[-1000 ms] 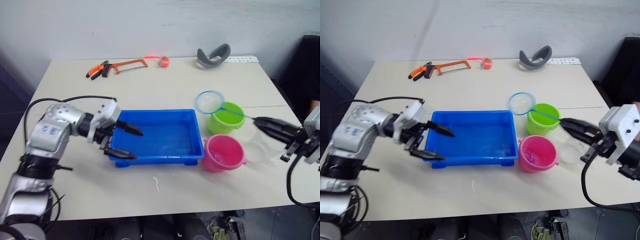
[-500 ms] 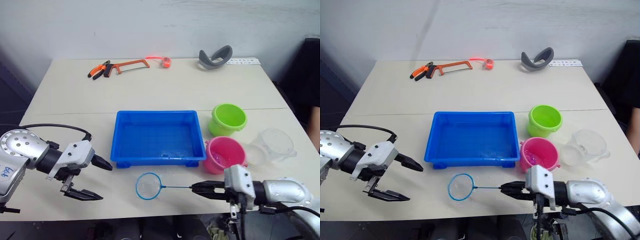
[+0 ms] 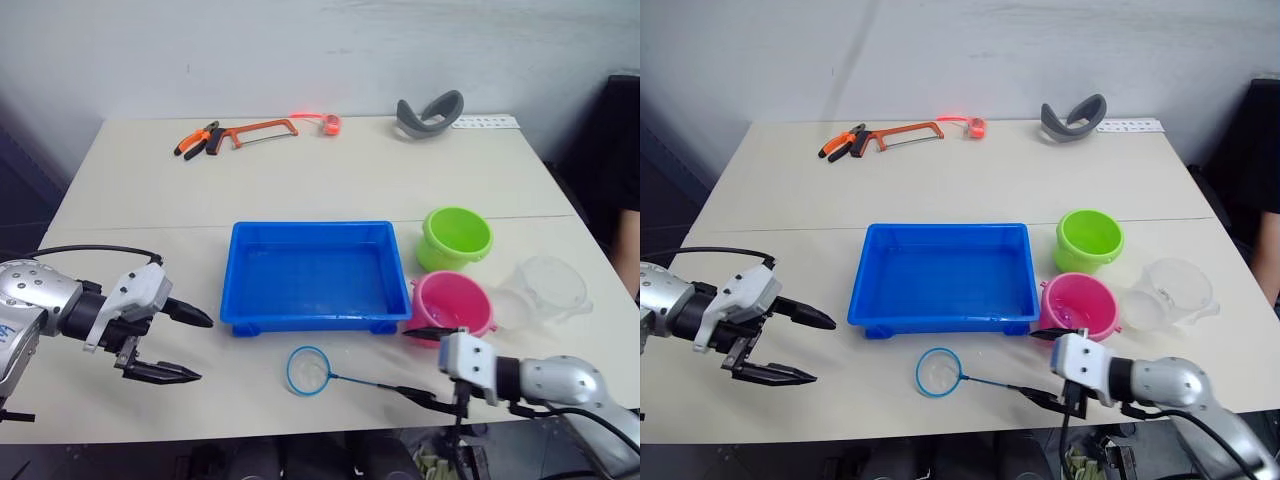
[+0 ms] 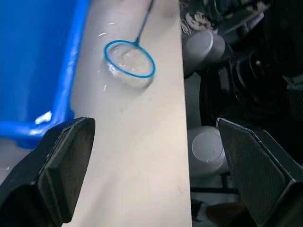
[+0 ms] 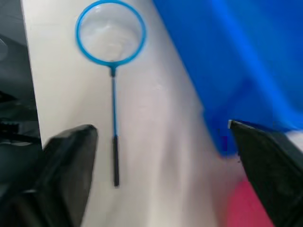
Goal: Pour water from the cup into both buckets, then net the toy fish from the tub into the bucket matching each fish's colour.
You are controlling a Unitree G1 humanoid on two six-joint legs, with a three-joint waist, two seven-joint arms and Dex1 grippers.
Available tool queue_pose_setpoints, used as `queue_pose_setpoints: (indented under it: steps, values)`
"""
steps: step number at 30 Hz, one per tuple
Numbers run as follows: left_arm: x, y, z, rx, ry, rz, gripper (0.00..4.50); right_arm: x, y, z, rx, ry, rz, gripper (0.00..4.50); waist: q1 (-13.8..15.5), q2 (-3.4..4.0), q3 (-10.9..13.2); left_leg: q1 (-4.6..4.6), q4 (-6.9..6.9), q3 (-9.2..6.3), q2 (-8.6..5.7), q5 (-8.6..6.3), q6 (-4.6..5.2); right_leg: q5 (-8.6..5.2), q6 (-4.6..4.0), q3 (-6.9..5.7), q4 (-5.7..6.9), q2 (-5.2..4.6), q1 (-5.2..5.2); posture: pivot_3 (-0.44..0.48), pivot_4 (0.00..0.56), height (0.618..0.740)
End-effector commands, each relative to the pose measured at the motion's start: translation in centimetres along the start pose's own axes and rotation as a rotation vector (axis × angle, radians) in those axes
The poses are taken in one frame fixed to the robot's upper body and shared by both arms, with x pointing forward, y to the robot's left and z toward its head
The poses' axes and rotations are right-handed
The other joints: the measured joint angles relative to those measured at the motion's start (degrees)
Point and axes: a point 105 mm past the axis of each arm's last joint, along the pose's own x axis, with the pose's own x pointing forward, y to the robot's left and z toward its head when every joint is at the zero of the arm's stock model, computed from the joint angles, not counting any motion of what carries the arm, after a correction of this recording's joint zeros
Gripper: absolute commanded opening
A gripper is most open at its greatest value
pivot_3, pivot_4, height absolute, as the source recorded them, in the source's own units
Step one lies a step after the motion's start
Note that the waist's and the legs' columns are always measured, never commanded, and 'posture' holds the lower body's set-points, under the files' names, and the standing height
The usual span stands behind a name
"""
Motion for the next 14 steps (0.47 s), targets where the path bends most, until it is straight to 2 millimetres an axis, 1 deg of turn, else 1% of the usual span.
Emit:
queue_pose_setpoints:
  steps: [1, 3, 5, 6, 9, 11, 13, 14]
  values:
    - [-2.0, 1.4, 0.2, -0.089, -0.093, 0.069, 4.50, -5.1, -0.8, 4.3, 0.091, -0.089, -0.094, 4.46, 0.08, 0.02, 0.01, 0.01, -0.06, -0.02, -0.01, 0.00, 0.01, 0.00, 0.00, 0.01, -0.01, -0.01, 0.00, 0.000, 0.150, 0.740]
    - [-3.1, 2.9, 0.1, -0.122, -0.136, 0.146, 4.50, -8.7, -1.3, 4.3, 0.179, -0.058, -0.180, 4.46, 0.06, -0.11, -0.07, 0.05, -0.06, -0.11, 0.03, -0.02, 0.01, 0.00, 0.00, -0.01, -0.05, 0.04, 0.10, 0.000, 0.150, 0.740]
    - [-4.3, 4.7, -0.3, -0.133, -0.164, 0.239, 4.50, -12.8, -2.1, 3.5, 0.253, 0.003, -0.302, 4.46, 0.05, -0.24, -0.15, 0.05, -0.08, -0.17, 0.03, -0.04, 0.02, 0.00, 0.00, -0.01, -0.09, 0.04, 0.14, 0.000, 0.150, 0.740]
    - [-4.7, 5.3, -0.4, -0.137, -0.170, 0.265, 4.50, -14.6, -2.2, 3.1, 0.279, 0.033, -0.347, 4.46, 0.03, -0.25, -0.15, 0.06, -0.08, -0.14, -0.01, -0.06, 0.05, 0.00, 0.00, -0.01, -0.10, 0.01, 0.14, 0.000, 0.150, 0.740]
    - [-5.2, 6.4, -0.6, -0.138, -0.174, 0.309, 4.50, -18.3, -2.4, 2.1, 0.339, 0.083, -0.445, 4.46, -0.04, -0.24, -0.14, 0.06, -0.09, -0.11, -0.01, -0.09, 0.08, 0.01, 0.00, 0.01, -0.14, -0.02, 0.15, 0.000, 0.150, 0.740]
    - [-5.8, 7.6, -1.0, -0.134, -0.170, 0.355, 4.50, -21.1, -2.2, 0.6, 0.383, 0.140, -0.525, 4.46, -0.03, -0.30, -0.18, 0.04, -0.12, -0.01, -0.05, -0.14, 0.13, 0.02, 0.02, -0.01, -0.21, -0.03, 0.11, 0.000, 0.150, 0.740]
    - [-6.1, 8.1, -1.2, -0.134, -0.172, 0.369, 4.50, -22.5, -2.2, -0.2, 0.402, 0.169, -0.566, 4.46, -0.03, -0.30, -0.18, 0.04, -0.13, 0.03, -0.06, -0.16, 0.14, 0.02, 0.02, 0.00, -0.27, -0.02, 0.11, 0.000, 0.150, 0.740]
    - [-6.2, 8.2, -1.1, -0.133, -0.186, 0.363, 4.50, -22.9, -2.4, -0.3, 0.400, 0.170, -0.584, 4.46, -0.03, -0.30, -0.18, 0.03, -0.13, 0.04, -0.06, -0.16, 0.14, 0.02, 0.02, 0.00, -0.29, -0.02, 0.09, 0.000, 0.150, 0.740]
